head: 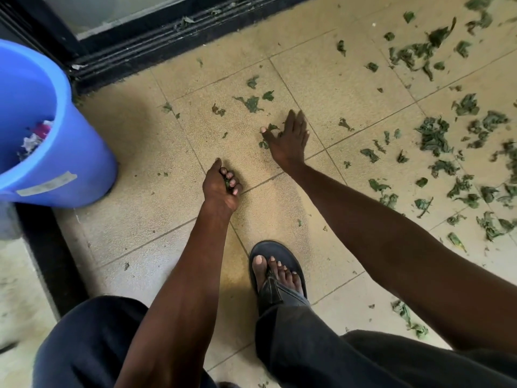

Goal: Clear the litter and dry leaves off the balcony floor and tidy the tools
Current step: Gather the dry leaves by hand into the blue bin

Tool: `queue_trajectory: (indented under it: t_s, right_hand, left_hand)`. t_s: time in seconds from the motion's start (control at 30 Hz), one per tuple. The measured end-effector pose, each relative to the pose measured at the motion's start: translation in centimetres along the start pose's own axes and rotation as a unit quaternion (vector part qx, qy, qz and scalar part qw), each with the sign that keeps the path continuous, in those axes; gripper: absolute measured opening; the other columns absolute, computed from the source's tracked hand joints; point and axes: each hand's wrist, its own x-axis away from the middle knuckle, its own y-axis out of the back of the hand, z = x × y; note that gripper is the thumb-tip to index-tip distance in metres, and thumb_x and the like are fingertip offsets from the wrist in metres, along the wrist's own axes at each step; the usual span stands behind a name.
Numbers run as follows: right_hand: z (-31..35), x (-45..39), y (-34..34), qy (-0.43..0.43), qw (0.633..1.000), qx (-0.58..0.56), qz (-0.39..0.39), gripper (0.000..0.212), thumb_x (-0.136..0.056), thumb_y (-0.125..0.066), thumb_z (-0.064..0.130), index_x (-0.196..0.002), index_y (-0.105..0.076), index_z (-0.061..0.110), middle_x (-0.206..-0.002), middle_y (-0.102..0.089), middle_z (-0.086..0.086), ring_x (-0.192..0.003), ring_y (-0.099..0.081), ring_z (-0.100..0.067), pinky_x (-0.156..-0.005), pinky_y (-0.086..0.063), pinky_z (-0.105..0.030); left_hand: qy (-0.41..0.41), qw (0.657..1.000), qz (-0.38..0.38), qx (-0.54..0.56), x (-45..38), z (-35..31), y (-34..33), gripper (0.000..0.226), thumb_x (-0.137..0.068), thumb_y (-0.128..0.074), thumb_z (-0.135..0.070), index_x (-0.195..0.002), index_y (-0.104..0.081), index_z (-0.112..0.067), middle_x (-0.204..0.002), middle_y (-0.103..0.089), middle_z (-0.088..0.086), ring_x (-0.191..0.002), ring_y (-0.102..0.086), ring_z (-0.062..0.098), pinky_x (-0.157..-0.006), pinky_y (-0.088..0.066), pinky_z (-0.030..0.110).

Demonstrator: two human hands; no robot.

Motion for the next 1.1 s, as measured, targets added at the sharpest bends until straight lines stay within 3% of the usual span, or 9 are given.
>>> queue_trajectory:
  t_s: [0.17,0.3,0.4,0.53,0.7,0.8,0.9,1.03,1.1]
  right_hand:
    - [-0.3,-0.6,-0.2,0.195,0.967,0.115,0.120,0.073,-0.096,-0.050,0.050,-0.153,-0.024,0.012,-0.161,-0.014,-0.015,-0.149,-0.007,-0.033,-0.120,-0.010,-0.052]
    - [-2.2,1.4,-0.2,0.382,0.901,0.160,0.132,0.046,-0.095,-0.048,0.013,-0.140,-0.047,0.006,-0.151,-0.037,-0.021,-0.142,-0.028,-0.040,-0.116,-0.028,-0.051]
    - [-3.6,2.4,1.0,0.389,0.900,0.168,0.098,0.047,-0.089,-0.048,-0.004,-0.135,-0.052,0.001,-0.146,-0.044,-0.019,-0.139,-0.035,-0.038,-0.115,-0.030,-0.046]
    - [-4.7,2.3,3.0,0.321,0.913,0.225,0.117,0.049,-0.099,-0.037,0.027,-0.144,-0.041,0.007,-0.154,-0.033,-0.015,-0.144,-0.025,-0.035,-0.114,-0.025,-0.059]
    - [-5.7,5.4,4.7,0.343,0.863,0.325,0.181,0.068,-0.092,-0.039,-0.003,-0.155,-0.014,0.007,-0.163,-0.003,-0.013,-0.150,-0.001,-0.031,-0.120,-0.017,-0.045]
    - [-6.5,6.6,5.3,0.398,0.822,0.378,0.152,0.058,-0.094,-0.040,0.000,-0.151,-0.026,0.001,-0.161,-0.017,-0.014,-0.148,-0.018,-0.030,-0.101,-0.045,-0.040]
    - [-7.3,6.2,5.7,0.442,0.830,0.328,0.089,0.045,-0.079,-0.064,-0.002,-0.124,-0.060,0.000,-0.134,-0.056,-0.016,-0.115,-0.060,-0.029,-0.067,-0.058,-0.034]
    - [-5.5,4.2,7.0,0.183,0.981,0.060,0.004,0.030,-0.084,-0.052,-0.009,-0.102,-0.072,0.003,-0.111,-0.071,-0.012,-0.094,-0.070,-0.018,-0.084,-0.056,-0.032]
    - [-4.1,3.2,7.8,-0.008,0.983,-0.180,-0.034,0.025,-0.080,-0.054,-0.013,-0.090,-0.075,-0.002,-0.084,-0.075,-0.011,-0.067,-0.069,-0.009,-0.065,-0.057,-0.025]
  left_hand:
    - [0.001,1.000,0.008,-0.007,0.2,0.1,-0.2,0.046,-0.102,-0.046,-0.038,-0.060,-0.040,-0.021,-0.045,-0.036,-0.005,-0.032,-0.030,0.008,-0.030,-0.019,0.015]
    - [0.005,1.000,0.009,-0.017,0.2,0.4,-0.4,0.045,-0.102,-0.047,-0.037,-0.060,-0.040,-0.020,-0.046,-0.036,-0.005,-0.032,-0.031,0.008,-0.030,-0.019,0.015]
    - [0.016,1.000,0.011,-0.019,0.1,0.7,-0.5,0.045,-0.102,-0.046,-0.037,-0.060,-0.040,-0.020,-0.045,-0.037,-0.005,-0.032,-0.031,0.008,-0.031,-0.019,0.015]
    - [0.031,0.999,0.014,-0.025,-0.3,1.7,-0.8,0.045,-0.102,-0.045,-0.037,-0.060,-0.041,-0.020,-0.045,-0.038,-0.005,-0.033,-0.032,0.008,-0.032,-0.019,0.015]
    - [0.044,0.998,0.011,-0.039,-0.3,2.7,-1.5,0.041,-0.101,-0.045,-0.032,-0.063,-0.042,-0.019,-0.047,-0.039,-0.003,-0.034,-0.034,0.010,-0.036,-0.022,0.015]
    - [0.052,0.998,0.011,-0.043,-0.2,3.3,-2.0,0.036,-0.100,-0.047,-0.029,-0.066,-0.043,-0.017,-0.047,-0.039,-0.002,-0.036,-0.035,0.010,-0.037,-0.024,0.015]
    - [0.062,0.997,0.014,-0.052,-0.1,3.6,-2.4,0.032,-0.100,-0.048,-0.029,-0.071,-0.047,-0.015,-0.048,-0.041,-0.001,-0.036,-0.036,0.010,-0.038,-0.027,0.014]
    - [0.074,0.995,0.021,-0.068,-0.1,3.7,-2.9,0.030,-0.100,-0.049,-0.031,-0.078,-0.053,-0.011,-0.049,-0.042,0.000,-0.036,-0.036,0.010,-0.039,-0.028,0.015]
    - [0.080,0.994,0.032,-0.074,-0.1,3.7,-3.4,0.030,-0.101,-0.049,-0.032,-0.083,-0.056,-0.009,-0.048,-0.042,-0.001,-0.036,-0.036,0.009,-0.038,-0.028,0.015]
